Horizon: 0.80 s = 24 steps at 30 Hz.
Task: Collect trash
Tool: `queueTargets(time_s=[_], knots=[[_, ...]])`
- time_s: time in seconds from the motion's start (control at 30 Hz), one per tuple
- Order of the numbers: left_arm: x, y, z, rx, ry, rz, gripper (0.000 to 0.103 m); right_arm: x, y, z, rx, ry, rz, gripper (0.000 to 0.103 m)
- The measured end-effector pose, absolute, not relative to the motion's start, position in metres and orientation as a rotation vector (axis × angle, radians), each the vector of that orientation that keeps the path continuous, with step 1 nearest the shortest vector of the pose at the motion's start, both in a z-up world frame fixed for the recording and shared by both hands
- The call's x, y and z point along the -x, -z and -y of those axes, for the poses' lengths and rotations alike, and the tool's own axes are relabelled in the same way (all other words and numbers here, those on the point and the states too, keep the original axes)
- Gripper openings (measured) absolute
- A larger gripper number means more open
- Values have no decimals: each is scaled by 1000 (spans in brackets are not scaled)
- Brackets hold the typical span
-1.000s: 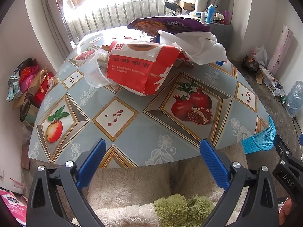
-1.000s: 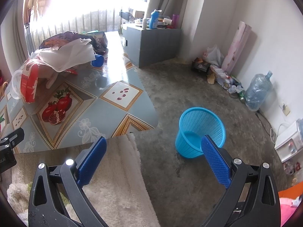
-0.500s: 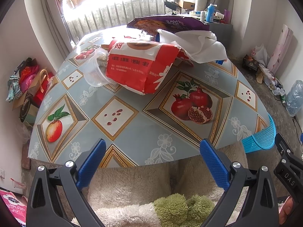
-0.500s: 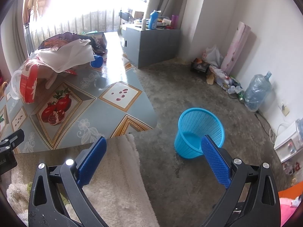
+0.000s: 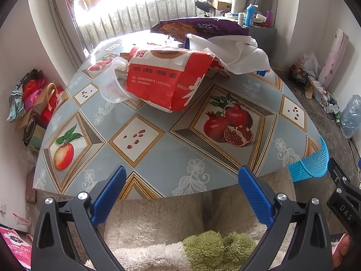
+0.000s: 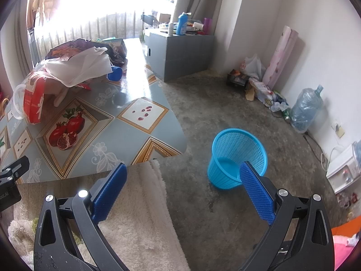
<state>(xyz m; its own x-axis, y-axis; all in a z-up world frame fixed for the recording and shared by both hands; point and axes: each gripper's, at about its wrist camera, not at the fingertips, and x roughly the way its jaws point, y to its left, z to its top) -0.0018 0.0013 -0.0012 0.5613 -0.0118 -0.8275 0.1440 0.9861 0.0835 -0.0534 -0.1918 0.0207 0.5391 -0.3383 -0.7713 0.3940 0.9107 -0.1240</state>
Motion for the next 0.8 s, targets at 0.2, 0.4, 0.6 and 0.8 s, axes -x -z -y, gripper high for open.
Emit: queueTargets(time_s=[0.2,0.4,0.6,0.8], knots=[[-3,-1,-4,-150,107,-965,97,53,-23,195,-80,435,-888,95],[-19,-11,-23,-106,72,-928,97,46,-33,197,-95,383,-832,95],[-44,-31,-37,-100,118,-850,97,25,-47,199,-123,296,-749,95],[-75,-60,-47,-29,245,-710,97,-6,-61,198,-134,275,-680,95]])
